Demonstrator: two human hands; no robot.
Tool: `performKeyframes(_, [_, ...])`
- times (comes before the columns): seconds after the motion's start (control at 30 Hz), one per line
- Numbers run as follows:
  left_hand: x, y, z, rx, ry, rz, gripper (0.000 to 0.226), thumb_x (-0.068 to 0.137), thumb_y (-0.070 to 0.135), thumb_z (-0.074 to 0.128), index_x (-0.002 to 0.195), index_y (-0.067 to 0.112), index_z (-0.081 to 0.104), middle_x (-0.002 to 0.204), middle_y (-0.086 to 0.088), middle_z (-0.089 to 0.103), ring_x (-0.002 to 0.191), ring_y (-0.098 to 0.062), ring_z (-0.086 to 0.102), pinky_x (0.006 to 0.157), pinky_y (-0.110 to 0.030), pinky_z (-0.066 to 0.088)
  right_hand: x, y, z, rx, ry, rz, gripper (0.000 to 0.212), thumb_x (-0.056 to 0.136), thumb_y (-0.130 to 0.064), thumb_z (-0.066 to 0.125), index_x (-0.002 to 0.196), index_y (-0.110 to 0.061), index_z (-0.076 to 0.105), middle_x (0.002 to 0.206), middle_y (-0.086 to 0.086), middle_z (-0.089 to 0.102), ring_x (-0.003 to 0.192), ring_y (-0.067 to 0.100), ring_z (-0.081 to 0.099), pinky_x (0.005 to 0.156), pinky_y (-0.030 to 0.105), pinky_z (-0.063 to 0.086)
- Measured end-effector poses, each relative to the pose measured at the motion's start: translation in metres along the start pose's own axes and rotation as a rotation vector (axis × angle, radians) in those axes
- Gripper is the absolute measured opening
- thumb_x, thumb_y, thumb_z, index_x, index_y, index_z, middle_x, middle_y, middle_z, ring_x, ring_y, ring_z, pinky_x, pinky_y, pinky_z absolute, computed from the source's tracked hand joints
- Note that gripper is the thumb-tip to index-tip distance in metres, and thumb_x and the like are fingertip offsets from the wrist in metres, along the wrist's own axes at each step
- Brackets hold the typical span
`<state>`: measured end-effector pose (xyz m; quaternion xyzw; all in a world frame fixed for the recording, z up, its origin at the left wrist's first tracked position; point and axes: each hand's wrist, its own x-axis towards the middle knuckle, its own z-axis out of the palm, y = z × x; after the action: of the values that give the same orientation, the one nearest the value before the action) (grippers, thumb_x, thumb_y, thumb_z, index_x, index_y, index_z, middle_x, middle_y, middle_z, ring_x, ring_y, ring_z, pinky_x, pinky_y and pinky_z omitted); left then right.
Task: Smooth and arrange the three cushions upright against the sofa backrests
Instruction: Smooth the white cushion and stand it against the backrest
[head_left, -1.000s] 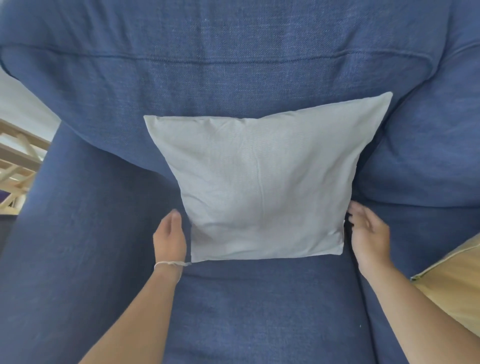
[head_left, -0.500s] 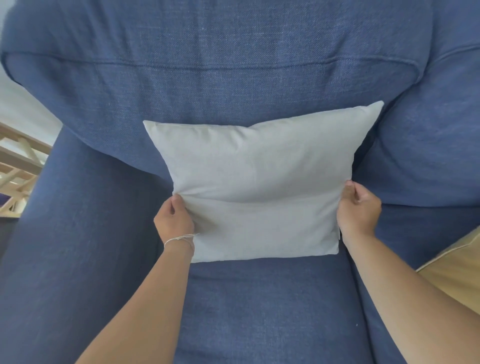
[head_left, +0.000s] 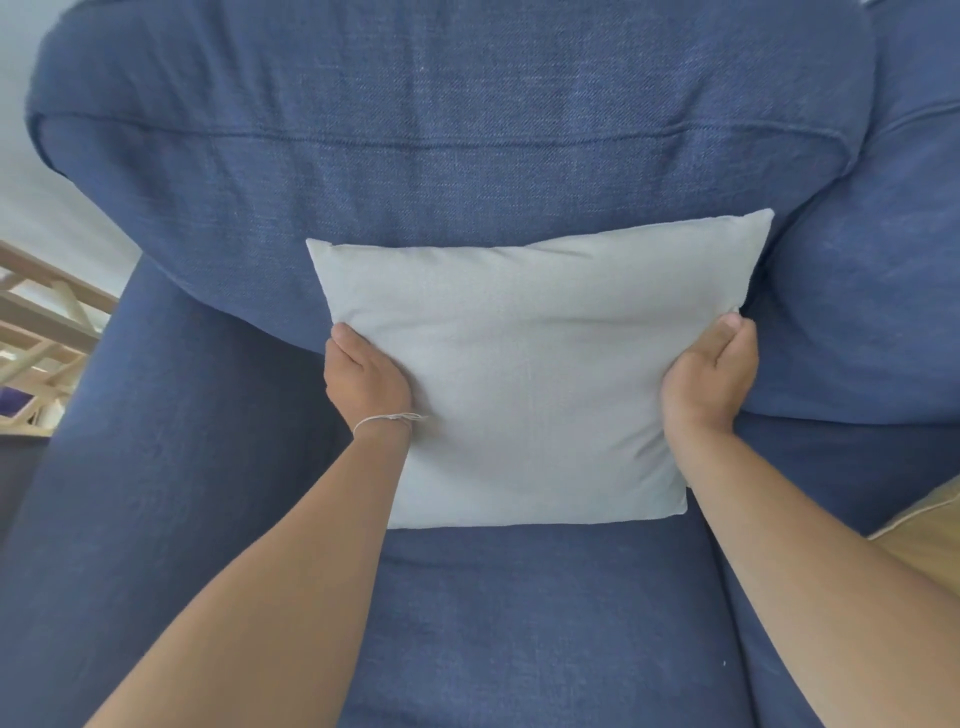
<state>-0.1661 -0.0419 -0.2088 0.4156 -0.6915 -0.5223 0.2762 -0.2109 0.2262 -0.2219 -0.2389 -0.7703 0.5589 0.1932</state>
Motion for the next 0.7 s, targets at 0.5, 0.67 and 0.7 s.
performKeyframes(0.5, [0.038, 0.047, 0.006, 0.034, -0.005, 0.132, 0.047, 0.106, 0.04, 0.037, 0.063, 0.021, 0.033, 0.064, 0.009, 0.039, 0.058, -0.007, 0.035, 0.062, -0.022, 0.034, 0.033, -0.057, 0.017, -0.021, 0.052, -0.143, 0.027, 0.106, -0.027, 0.034, 0.085, -0.013, 0.042, 0.069, -0.015, 0.04, 0.07, 0.005, 0.037, 0.073, 0.034, 0.035])
performKeyframes(0.67, [0.043, 0.045, 0.009, 0.036, 0.021, 0.146, 0.048, 0.107, 0.037, 0.032, 0.062, 0.021, 0.03, 0.062, 0.009, 0.036, 0.057, -0.007, 0.033, 0.061, -0.021, 0.033, 0.039, -0.06, 0.021, -0.039, 0.057, -0.195, 0.026, 0.106, -0.024, 0.033, 0.086, -0.011, 0.04, 0.063, -0.012, 0.037, 0.065, 0.008, 0.034, 0.069, 0.035, 0.031])
performKeyframes(0.7, [0.044, 0.045, 0.009, 0.047, 0.006, 0.146, 0.048, 0.107, 0.037, 0.032, 0.062, 0.02, 0.03, 0.063, 0.009, 0.036, 0.058, -0.008, 0.033, 0.063, -0.024, 0.034, 0.04, -0.06, 0.022, -0.035, 0.053, -0.187, 0.026, 0.106, -0.025, 0.034, 0.086, -0.011, 0.04, 0.063, -0.013, 0.038, 0.065, 0.008, 0.034, 0.069, 0.034, 0.032])
